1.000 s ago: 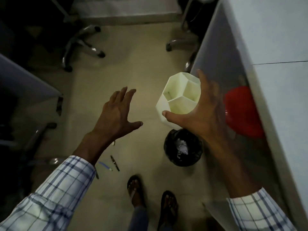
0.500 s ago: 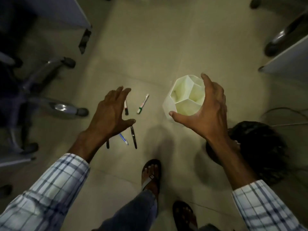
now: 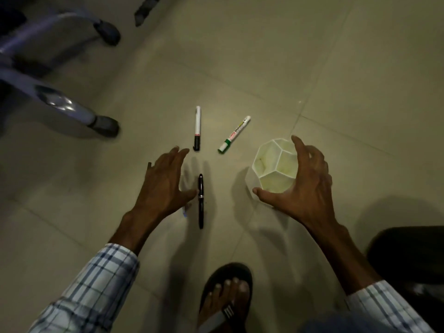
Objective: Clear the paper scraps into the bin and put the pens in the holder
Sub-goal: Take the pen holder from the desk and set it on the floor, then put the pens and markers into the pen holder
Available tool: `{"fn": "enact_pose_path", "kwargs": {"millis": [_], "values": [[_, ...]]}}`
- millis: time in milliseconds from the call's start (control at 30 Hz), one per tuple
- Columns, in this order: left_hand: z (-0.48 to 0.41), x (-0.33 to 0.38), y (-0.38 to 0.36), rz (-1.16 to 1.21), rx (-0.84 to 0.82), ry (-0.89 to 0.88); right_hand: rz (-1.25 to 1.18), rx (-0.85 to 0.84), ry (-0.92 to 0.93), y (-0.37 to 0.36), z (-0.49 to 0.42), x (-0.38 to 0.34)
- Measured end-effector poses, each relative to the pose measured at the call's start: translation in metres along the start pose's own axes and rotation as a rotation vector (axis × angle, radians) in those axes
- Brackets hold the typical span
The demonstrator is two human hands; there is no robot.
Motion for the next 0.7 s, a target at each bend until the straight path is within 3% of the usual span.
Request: {"fn": "enact_pose_path", "kwargs": {"millis": [500,600,700], "values": [[0.018,-0.046,-0.009,0.073,0.069,0.132,0.120,-0.037,0.071,-0.022,0.002,-0.017],[0.025,-0.062,-0.010,0.115,0.157,0.164,0.103,0.073,0.226,-0.026,-0.002,-0.056],[0.025,-0.078,-0.016,0.125,0.200,0.226,-0.092,-0.011,0.415,-0.058,-0.007,-0.104]]}}
Point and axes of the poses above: each hand's wrist, its own z-axis away from the middle knuckle, its own y-axis out of the back of the hand, x = y × z, the point moved 1 cm from there along -z, towards the middle knuckle, and after that the axes turned 12 degrees about y, right-handed, at the moved point
